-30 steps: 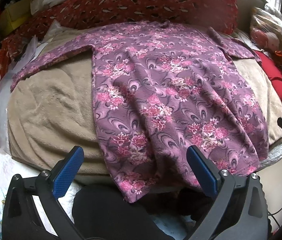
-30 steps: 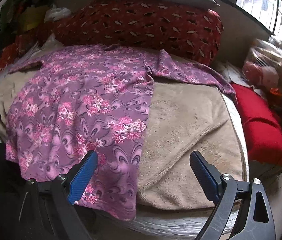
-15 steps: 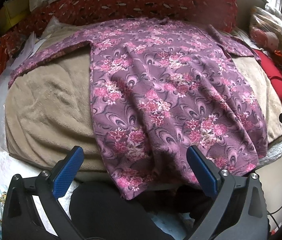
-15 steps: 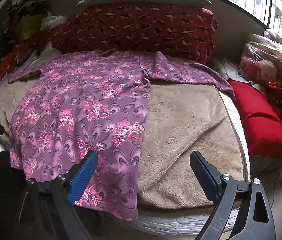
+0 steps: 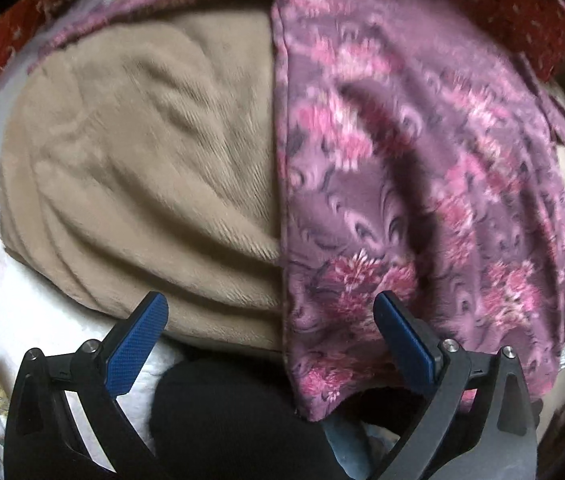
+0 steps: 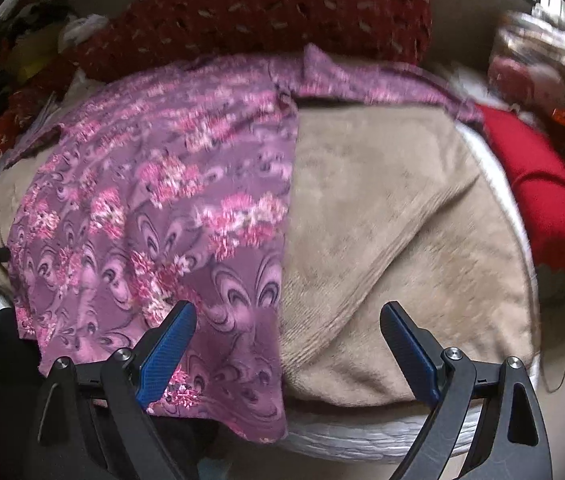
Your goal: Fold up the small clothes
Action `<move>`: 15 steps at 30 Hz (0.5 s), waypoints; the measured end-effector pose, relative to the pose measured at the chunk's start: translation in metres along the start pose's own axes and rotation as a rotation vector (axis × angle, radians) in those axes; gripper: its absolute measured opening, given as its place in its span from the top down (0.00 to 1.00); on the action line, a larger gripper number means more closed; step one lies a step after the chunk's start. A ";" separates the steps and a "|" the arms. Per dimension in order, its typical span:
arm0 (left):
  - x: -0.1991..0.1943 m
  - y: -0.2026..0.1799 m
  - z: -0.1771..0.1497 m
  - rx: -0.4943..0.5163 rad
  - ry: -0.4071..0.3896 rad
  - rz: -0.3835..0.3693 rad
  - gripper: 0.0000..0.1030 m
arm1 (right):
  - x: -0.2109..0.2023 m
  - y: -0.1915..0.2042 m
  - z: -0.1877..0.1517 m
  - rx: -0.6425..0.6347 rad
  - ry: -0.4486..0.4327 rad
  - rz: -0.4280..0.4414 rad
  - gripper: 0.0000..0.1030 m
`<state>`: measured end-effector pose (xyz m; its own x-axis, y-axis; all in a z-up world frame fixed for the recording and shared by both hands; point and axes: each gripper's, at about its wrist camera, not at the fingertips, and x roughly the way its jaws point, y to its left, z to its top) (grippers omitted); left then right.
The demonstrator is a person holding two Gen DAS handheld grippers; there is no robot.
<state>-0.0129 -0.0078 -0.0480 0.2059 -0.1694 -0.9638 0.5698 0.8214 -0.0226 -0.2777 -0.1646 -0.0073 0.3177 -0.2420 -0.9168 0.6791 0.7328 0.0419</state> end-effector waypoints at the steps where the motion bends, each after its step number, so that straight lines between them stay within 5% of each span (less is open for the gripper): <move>1: 0.006 -0.001 -0.001 0.001 0.021 -0.010 0.02 | 0.006 0.000 -0.001 0.008 0.017 0.005 0.10; 3: 0.016 -0.006 -0.006 0.012 0.064 -0.054 0.29 | 0.020 0.000 -0.003 0.025 0.059 0.020 0.16; 5: 0.020 -0.011 -0.008 0.035 0.091 -0.100 0.75 | 0.032 0.001 -0.006 0.035 0.108 0.056 0.35; 7: 0.013 -0.015 -0.009 0.055 0.074 -0.125 0.97 | 0.034 0.006 -0.009 0.009 0.112 0.035 0.48; 8: 0.008 -0.014 -0.009 0.060 0.067 -0.141 0.97 | 0.032 0.009 -0.009 -0.013 0.098 0.032 0.59; 9: 0.001 -0.012 -0.008 0.052 0.059 -0.162 0.97 | 0.026 0.011 -0.009 -0.040 0.080 0.050 0.96; 15: -0.064 0.031 -0.006 -0.058 -0.018 -0.328 0.97 | -0.040 -0.009 0.005 0.058 -0.042 0.327 0.96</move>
<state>-0.0131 0.0315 0.0115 0.0334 -0.4390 -0.8979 0.5619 0.7512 -0.3464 -0.2931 -0.1646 0.0305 0.5512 -0.0265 -0.8340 0.5727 0.7389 0.3550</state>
